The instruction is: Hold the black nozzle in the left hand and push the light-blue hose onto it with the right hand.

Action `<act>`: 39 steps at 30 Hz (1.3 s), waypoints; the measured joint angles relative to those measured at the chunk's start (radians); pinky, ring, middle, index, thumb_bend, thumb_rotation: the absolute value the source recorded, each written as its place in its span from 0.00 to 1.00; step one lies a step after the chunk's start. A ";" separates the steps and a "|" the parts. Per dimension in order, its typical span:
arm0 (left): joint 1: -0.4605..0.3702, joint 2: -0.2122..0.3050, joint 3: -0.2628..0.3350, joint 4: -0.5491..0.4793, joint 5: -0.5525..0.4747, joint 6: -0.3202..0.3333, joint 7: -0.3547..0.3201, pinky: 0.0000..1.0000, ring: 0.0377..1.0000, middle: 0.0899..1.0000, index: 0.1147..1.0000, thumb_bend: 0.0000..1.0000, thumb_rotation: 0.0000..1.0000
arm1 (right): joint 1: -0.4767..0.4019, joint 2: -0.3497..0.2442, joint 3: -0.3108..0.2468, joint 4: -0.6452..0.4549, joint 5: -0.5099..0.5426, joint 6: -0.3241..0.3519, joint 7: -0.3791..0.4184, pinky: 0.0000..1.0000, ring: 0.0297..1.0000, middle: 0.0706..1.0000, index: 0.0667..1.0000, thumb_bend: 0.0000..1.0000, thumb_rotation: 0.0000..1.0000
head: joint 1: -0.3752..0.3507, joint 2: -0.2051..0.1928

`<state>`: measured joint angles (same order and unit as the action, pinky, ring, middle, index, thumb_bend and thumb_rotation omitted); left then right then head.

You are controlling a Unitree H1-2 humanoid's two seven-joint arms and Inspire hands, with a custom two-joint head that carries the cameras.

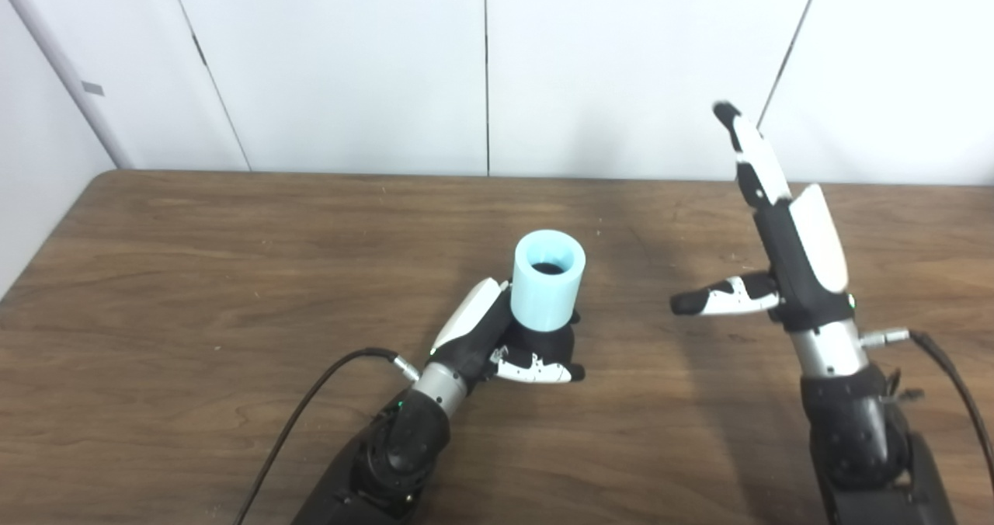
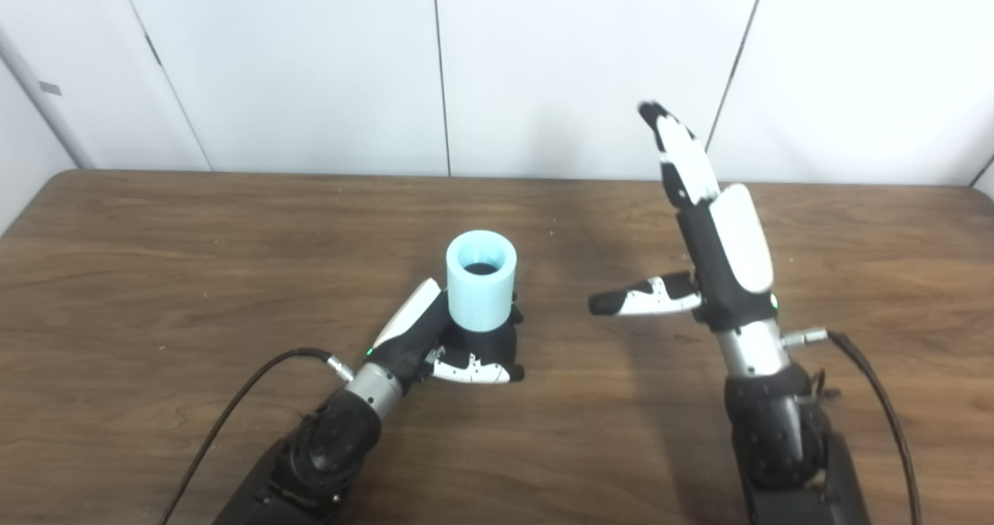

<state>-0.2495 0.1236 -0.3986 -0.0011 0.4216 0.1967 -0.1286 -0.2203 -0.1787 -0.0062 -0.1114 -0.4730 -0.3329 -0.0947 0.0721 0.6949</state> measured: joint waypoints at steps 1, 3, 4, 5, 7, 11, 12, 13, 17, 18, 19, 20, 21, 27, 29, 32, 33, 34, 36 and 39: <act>0.000 0.005 0.004 -0.003 -0.003 -0.002 -0.003 1.00 0.94 0.96 0.95 0.93 0.33 | 0.014 0.018 -0.002 0.002 0.017 0.009 -0.006 1.00 1.00 1.00 1.00 1.00 0.86 | 0.000 0.000; 0.005 0.012 0.031 -0.012 -0.030 -0.012 -0.016 1.00 0.99 0.99 0.99 0.99 0.39 | 0.044 0.054 -0.003 0.023 0.061 0.012 -0.010 1.00 1.00 1.00 1.00 1.00 0.87 | -0.006 -0.002; 0.008 0.012 0.051 -0.011 -0.051 -0.023 -0.022 1.00 0.99 1.00 1.00 0.99 0.41 | 0.060 0.071 -0.003 0.038 0.090 0.012 -0.010 1.00 1.00 1.00 1.00 1.00 0.88 | -0.011 -0.002; 0.013 0.012 0.067 -0.011 -0.074 -0.032 -0.024 1.00 1.00 1.00 1.00 1.00 0.42 | 0.074 0.082 -0.003 0.057 0.114 0.013 -0.010 1.00 1.00 1.00 1.00 1.00 0.88 | -0.012 -0.003; 0.035 0.010 0.104 -0.008 -0.130 -0.079 -0.028 1.00 1.00 1.00 1.00 1.00 0.41 | 0.105 0.100 -0.003 0.094 0.165 0.025 -0.003 1.00 1.00 1.00 1.00 1.00 0.88 | -0.011 -0.006; 0.049 0.013 0.151 0.072 -0.269 -0.269 -0.060 1.00 1.00 1.00 1.00 1.00 0.40 | 0.117 0.100 -0.002 0.092 0.229 0.084 0.022 1.00 1.00 1.00 1.00 1.00 0.89 | -0.008 -0.006; 0.047 0.017 0.157 0.079 -0.291 -0.298 -0.072 1.00 1.00 1.00 1.00 1.00 0.40 | 0.118 0.100 0.000 0.092 0.237 0.094 0.027 1.00 1.00 1.00 1.00 1.00 0.89 | -0.008 -0.006; 0.042 0.021 0.164 0.090 -0.316 -0.318 -0.084 1.00 1.00 1.00 1.00 1.00 0.41 | 0.119 0.100 0.002 0.092 0.243 0.099 0.034 1.00 1.00 1.00 1.00 1.00 0.89 | -0.008 -0.005; 0.033 0.031 0.191 0.103 -0.354 -0.340 -0.116 1.00 1.00 1.00 1.00 1.00 0.44 | 0.119 0.100 0.011 0.092 0.249 0.117 0.048 1.00 1.00 1.00 1.00 1.00 0.88 | -0.006 -0.002; 0.034 0.035 0.198 0.103 -0.356 -0.339 -0.118 1.00 1.00 1.00 1.00 1.00 0.45 | 0.120 0.099 0.011 0.093 0.252 0.123 0.051 1.00 1.00 1.00 1.00 1.00 0.88 | -0.006 -0.002; 0.036 0.040 0.204 0.103 -0.360 -0.339 -0.121 1.00 1.00 1.00 1.00 1.00 0.46 | 0.121 0.099 0.012 0.093 0.256 0.128 0.054 1.00 1.00 1.00 1.00 1.00 0.88 | -0.005 0.000; 0.039 0.046 0.212 0.100 -0.368 -0.339 -0.124 1.00 1.00 1.00 1.00 1.00 0.47 | 0.121 0.099 0.013 0.093 0.260 0.132 0.056 1.00 1.00 1.00 1.00 1.00 0.88 | -0.003 0.002; 0.044 0.050 0.219 0.096 -0.381 -0.340 -0.130 1.00 1.00 1.00 1.00 1.00 0.48 | 0.121 0.098 0.015 0.093 0.262 0.134 0.057 1.00 1.00 1.00 1.00 1.00 0.88 | -0.005 0.002; 0.092 0.038 0.234 0.016 -0.470 -0.349 -0.163 1.00 1.00 1.00 1.00 1.00 0.68 | 0.130 0.098 0.033 0.084 0.293 0.180 0.089 1.00 1.00 1.00 1.00 1.00 0.88 | -0.005 0.002; 0.107 0.010 0.242 -0.013 -0.437 -0.380 -0.130 1.00 1.00 1.00 1.00 1.00 0.85 | 0.139 0.102 0.039 0.065 0.355 0.221 0.123 1.00 1.00 1.00 1.00 1.00 0.91 | -0.002 0.000; 0.131 -0.071 0.281 -0.041 -0.264 -0.446 0.015 1.00 1.00 1.00 1.00 1.00 0.98 | 0.153 0.118 0.047 0.022 0.471 0.305 0.176 1.00 1.00 1.00 1.00 0.93 0.98 | -0.002 0.000; 0.137 -0.102 0.296 -0.042 -0.195 -0.457 0.084 1.00 1.00 1.00 1.00 1.00 0.99 | 0.157 0.125 0.049 0.007 0.507 0.330 0.191 1.00 1.00 1.00 1.00 0.87 0.99 | 0.000 -0.002; 0.143 -0.132 0.308 -0.041 -0.128 -0.458 0.146 1.00 1.00 1.00 1.00 1.00 1.00 | 0.160 0.129 0.050 0.000 0.533 0.343 0.202 1.00 1.00 1.00 1.00 0.85 1.00 | 0.000 -0.002; 0.154 -0.177 0.331 -0.043 -0.058 -0.447 0.226 1.00 1.00 1.00 1.00 1.00 1.00 | 0.166 0.133 0.050 -0.011 0.566 0.368 0.213 1.00 1.00 1.00 1.00 0.79 1.00 | 0.000 -0.002; 0.166 -0.198 0.352 -0.045 -0.044 -0.397 0.253 1.00 1.00 1.00 1.00 0.98 1.00 | 0.169 0.135 0.046 -0.012 0.571 0.375 0.211 1.00 1.00 1.00 1.00 0.78 1.00 | -0.002 -0.002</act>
<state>-0.0830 -0.0745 -0.0469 -0.0462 0.3780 -0.1999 0.1245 -0.0512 -0.0438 0.0398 -0.1232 0.0976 0.0423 0.1163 0.0706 0.6934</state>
